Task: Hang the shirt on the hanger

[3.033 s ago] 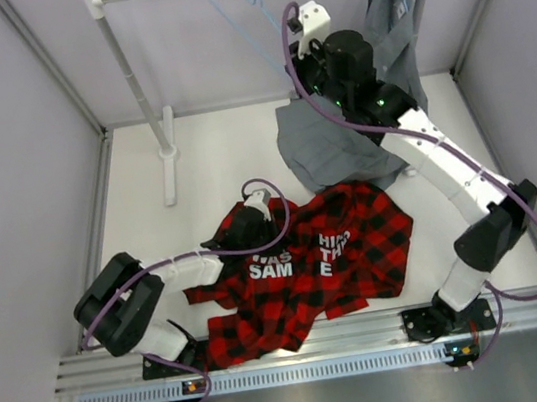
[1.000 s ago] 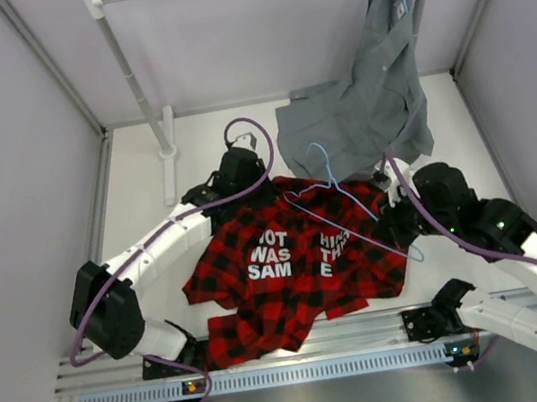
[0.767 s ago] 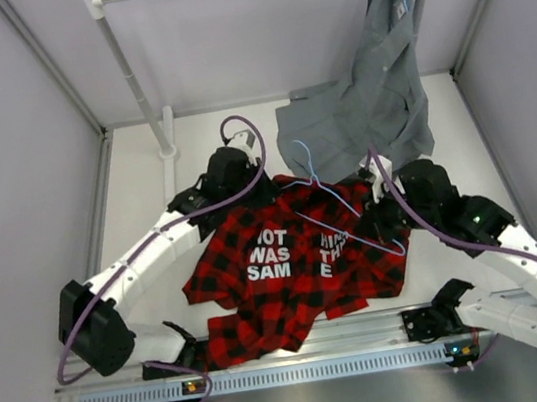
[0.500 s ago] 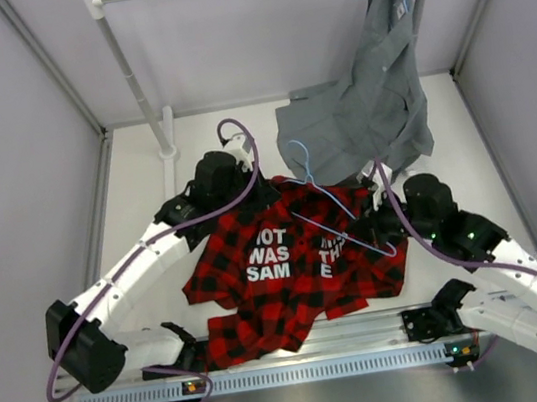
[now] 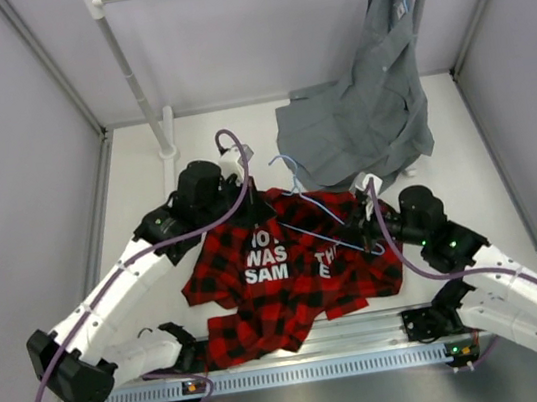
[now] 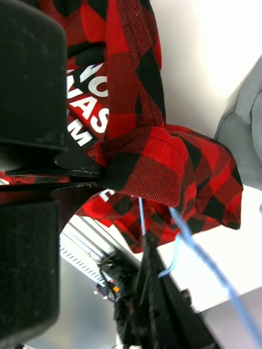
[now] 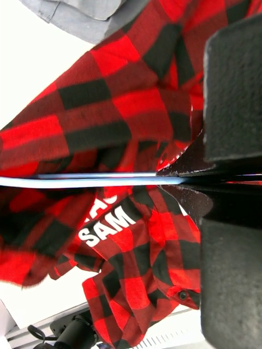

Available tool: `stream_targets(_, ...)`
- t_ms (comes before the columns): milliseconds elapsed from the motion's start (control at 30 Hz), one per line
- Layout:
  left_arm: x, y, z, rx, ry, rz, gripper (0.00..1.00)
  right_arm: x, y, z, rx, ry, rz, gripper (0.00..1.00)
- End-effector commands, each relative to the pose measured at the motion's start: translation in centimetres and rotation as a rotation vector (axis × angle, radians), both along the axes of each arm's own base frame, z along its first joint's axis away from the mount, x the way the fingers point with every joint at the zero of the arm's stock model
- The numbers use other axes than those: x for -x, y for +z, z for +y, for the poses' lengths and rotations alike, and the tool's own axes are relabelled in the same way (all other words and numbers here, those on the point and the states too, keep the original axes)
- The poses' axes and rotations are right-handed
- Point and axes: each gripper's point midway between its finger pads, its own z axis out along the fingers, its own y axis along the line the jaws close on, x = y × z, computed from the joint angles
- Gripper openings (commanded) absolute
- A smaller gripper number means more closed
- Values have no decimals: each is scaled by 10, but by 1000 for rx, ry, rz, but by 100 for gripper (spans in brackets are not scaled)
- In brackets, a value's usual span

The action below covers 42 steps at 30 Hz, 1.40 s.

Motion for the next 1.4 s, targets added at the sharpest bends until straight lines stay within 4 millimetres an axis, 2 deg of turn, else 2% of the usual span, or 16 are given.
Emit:
stream_targets(0,19,37,4,52,-74,-73,0,-9,36,15,-90,46,-147,0)
stream_targets(200,32,45,13,25,-102,-87,0,-23,48,10,-111,-32,-194,0)
stream_targets(333,39,46,9,0,-152,-85,0,-36,50,-1,-34,-86,-265,0)
stream_targets(400,47,52,4,-3,-198,-93,0,-33,52,-1,-8,-60,-275,0)
stream_targets(467,54,54,-2,-18,-238,-108,0,-18,56,7,-12,45,-299,0)
stream_targets(533,55,61,-5,-28,-245,-129,0,-12,49,7,7,85,-288,0)
stream_targets(600,58,65,-10,-39,-254,-136,0,-7,52,8,-13,102,-310,0)
stream_targets(667,55,66,-12,-58,-237,-142,0,2,59,9,-76,126,-356,0)
stream_targets(700,55,65,-12,-63,-231,-137,0,7,75,12,-155,135,-393,0)
stream_targets(733,49,65,-11,-79,-198,-145,0,10,71,13,-180,140,-390,0)
stream_targets(833,38,62,-4,-111,-122,-149,0,18,91,10,-279,133,-424,0)
stream_targets(933,34,66,2,-131,-84,-154,0,19,101,7,-380,94,-432,0)
stream_targets(1067,46,81,-11,-90,-153,-167,0,24,105,11,-480,115,-413,0)
stream_targets(1200,60,97,-33,-67,-230,-196,0,25,99,23,-459,179,-377,0)
stream_targets(1233,62,96,-40,-74,-247,-192,0,25,98,24,-460,182,-375,0)
stream_targets(1367,81,99,-58,-80,-319,-208,0,22,108,14,-525,109,-420,0)
